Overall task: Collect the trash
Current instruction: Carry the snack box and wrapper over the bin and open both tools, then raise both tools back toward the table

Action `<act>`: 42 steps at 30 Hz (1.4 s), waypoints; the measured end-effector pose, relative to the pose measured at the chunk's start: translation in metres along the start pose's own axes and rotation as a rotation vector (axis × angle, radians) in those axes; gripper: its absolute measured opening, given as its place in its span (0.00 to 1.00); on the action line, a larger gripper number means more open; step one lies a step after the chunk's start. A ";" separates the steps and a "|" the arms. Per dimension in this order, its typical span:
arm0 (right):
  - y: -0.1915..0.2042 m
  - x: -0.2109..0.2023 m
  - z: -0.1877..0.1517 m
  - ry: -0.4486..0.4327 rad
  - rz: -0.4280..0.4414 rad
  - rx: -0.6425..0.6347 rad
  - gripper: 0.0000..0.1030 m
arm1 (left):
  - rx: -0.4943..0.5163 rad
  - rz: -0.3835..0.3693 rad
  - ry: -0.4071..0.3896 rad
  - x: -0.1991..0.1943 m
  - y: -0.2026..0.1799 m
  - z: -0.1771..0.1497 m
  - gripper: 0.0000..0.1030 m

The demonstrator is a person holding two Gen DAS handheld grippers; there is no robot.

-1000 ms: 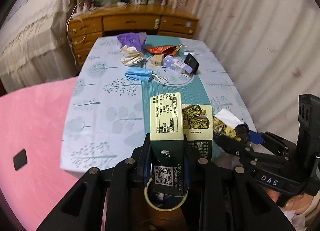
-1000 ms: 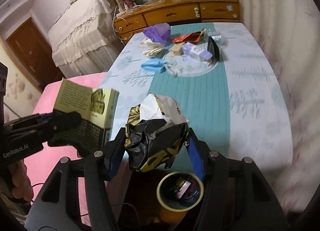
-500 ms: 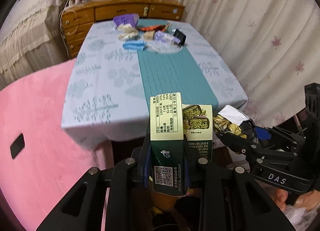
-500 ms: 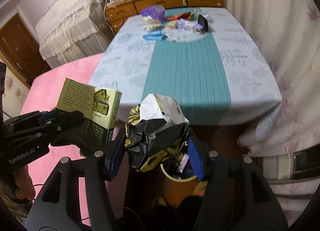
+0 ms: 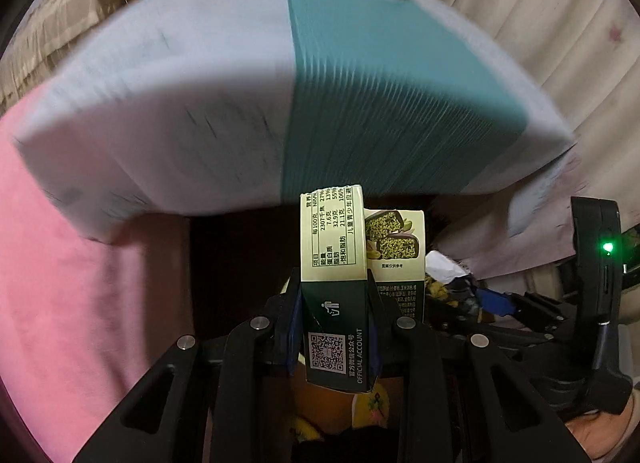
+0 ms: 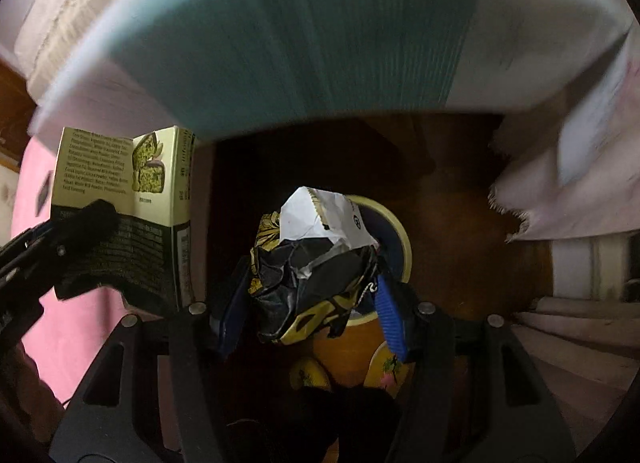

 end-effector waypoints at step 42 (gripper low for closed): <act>-0.011 0.079 -0.029 0.004 -0.006 0.063 0.68 | -0.073 0.091 -0.027 0.058 0.027 -0.028 0.89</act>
Point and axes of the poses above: each gripper's, at about its wrist camera, not at the fingertips, and x roughly the way its jaws point, y to its left, z to its top, the point moved 4 cm from there along x, roughly the way its jaws point, and after that the axes turned 13 degrees about -x, right-handed, at the moved point
